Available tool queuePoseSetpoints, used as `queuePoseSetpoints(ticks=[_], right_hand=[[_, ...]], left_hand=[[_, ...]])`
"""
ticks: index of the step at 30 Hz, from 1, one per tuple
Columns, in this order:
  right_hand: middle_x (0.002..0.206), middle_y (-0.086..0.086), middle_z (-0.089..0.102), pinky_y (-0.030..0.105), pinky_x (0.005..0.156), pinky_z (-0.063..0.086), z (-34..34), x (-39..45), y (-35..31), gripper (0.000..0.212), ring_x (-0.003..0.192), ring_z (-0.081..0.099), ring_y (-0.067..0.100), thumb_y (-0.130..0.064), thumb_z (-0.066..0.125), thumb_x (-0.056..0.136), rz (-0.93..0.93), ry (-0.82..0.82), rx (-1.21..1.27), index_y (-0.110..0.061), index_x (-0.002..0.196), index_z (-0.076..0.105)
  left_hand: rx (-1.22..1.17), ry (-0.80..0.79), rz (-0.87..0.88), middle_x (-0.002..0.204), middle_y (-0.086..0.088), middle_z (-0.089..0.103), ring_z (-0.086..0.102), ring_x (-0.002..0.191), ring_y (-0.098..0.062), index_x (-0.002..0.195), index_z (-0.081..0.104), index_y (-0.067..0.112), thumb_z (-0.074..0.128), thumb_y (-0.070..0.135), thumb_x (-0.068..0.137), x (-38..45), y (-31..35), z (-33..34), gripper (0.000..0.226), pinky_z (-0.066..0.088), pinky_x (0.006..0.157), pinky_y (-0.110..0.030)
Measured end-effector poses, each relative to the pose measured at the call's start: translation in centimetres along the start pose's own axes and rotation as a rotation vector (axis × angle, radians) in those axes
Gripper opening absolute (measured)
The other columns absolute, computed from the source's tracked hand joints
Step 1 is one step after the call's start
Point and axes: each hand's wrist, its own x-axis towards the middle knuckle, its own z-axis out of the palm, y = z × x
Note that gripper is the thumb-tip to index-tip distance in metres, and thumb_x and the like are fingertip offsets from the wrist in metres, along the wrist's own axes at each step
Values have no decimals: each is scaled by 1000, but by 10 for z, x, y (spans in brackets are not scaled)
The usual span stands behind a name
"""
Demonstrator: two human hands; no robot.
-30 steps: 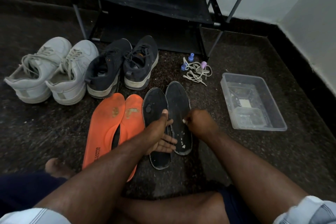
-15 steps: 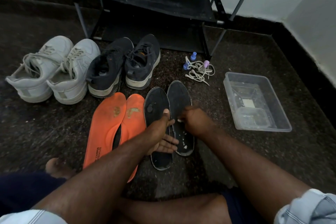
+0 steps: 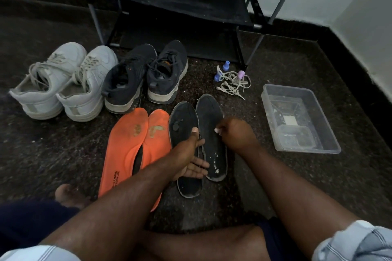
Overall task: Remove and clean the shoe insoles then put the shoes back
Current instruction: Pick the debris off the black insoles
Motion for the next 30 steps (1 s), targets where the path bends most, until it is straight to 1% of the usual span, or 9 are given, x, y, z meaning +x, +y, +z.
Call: queuePoseSetpoints(ticks=[3, 5, 7, 10, 14, 17, 21, 26, 30], right_hand=[[105, 3, 64, 18, 74, 35, -11, 3, 5, 22, 95, 60, 17, -17, 65, 84, 50, 144, 164, -19, 105, 68], [104, 3, 59, 17, 74, 32, -13, 7, 7, 23, 91, 58, 16, -15, 69, 83, 27, 159, 119, -17, 106, 68], [102, 2, 56, 19, 76, 35, -10, 5, 3, 19, 87, 55, 14, -12, 68, 83, -57, 118, 14, -13, 102, 71], [85, 14, 69, 31, 72, 49, 6, 5, 2, 15, 82, 64, 32, -6, 58, 82, -224, -22, -125, -5, 84, 72], [104, 6, 72, 36, 85, 53, 5, -1, -11, 23, 95, 66, 25, -16, 56, 88, -227, -94, -109, -18, 105, 72], [102, 6, 71, 37, 84, 52, 7, -5, -15, 20, 93, 65, 23, -20, 55, 92, -238, -113, -129, -16, 103, 72], [105, 13, 66, 30, 80, 46, 0, 0, -4, 23, 94, 63, 26, -17, 52, 94, -118, -64, -229, -10, 104, 72], [101, 11, 64, 34, 83, 46, 5, -13, -16, 21, 95, 61, 26, -17, 54, 93, -296, -167, -242, -10, 104, 71], [104, 10, 66, 33, 83, 50, 0, -3, -12, 23, 93, 63, 25, -17, 55, 89, -150, -86, -231, -12, 104, 72]], left_hand=[[-5, -4, -3, 114, -30, 67, 70, 100, -42, 152, 36, 34, 17, 82, 88, 1, 1, -1, 82, 58, 86, -46], [-6, -5, -5, 114, -30, 67, 70, 100, -43, 152, 37, 33, 17, 82, 88, 1, 1, -1, 82, 58, 86, -46], [-10, -6, -5, 116, -31, 66, 69, 101, -43, 152, 36, 34, 17, 82, 88, 1, 0, -1, 82, 58, 86, -46], [-12, -6, -9, 116, -31, 66, 69, 103, -43, 152, 36, 34, 17, 82, 88, 1, 1, -1, 82, 58, 85, -45], [-9, 2, -10, 115, -30, 67, 69, 101, -42, 152, 36, 34, 16, 82, 88, 1, 1, 0, 82, 58, 85, -45], [-2, 6, -8, 115, -30, 67, 70, 100, -42, 152, 36, 34, 16, 81, 88, 2, 0, 0, 82, 58, 85, -45], [2, -2, -9, 117, -30, 66, 69, 102, -42, 152, 35, 34, 16, 82, 88, 1, 1, 0, 82, 58, 88, -46], [4, 9, -5, 113, -29, 68, 70, 99, -41, 152, 36, 34, 16, 82, 88, 2, 1, -1, 82, 59, 86, -46], [4, 9, 4, 110, -27, 69, 72, 96, -39, 151, 36, 35, 17, 82, 88, 2, 0, -1, 82, 59, 84, -44]])
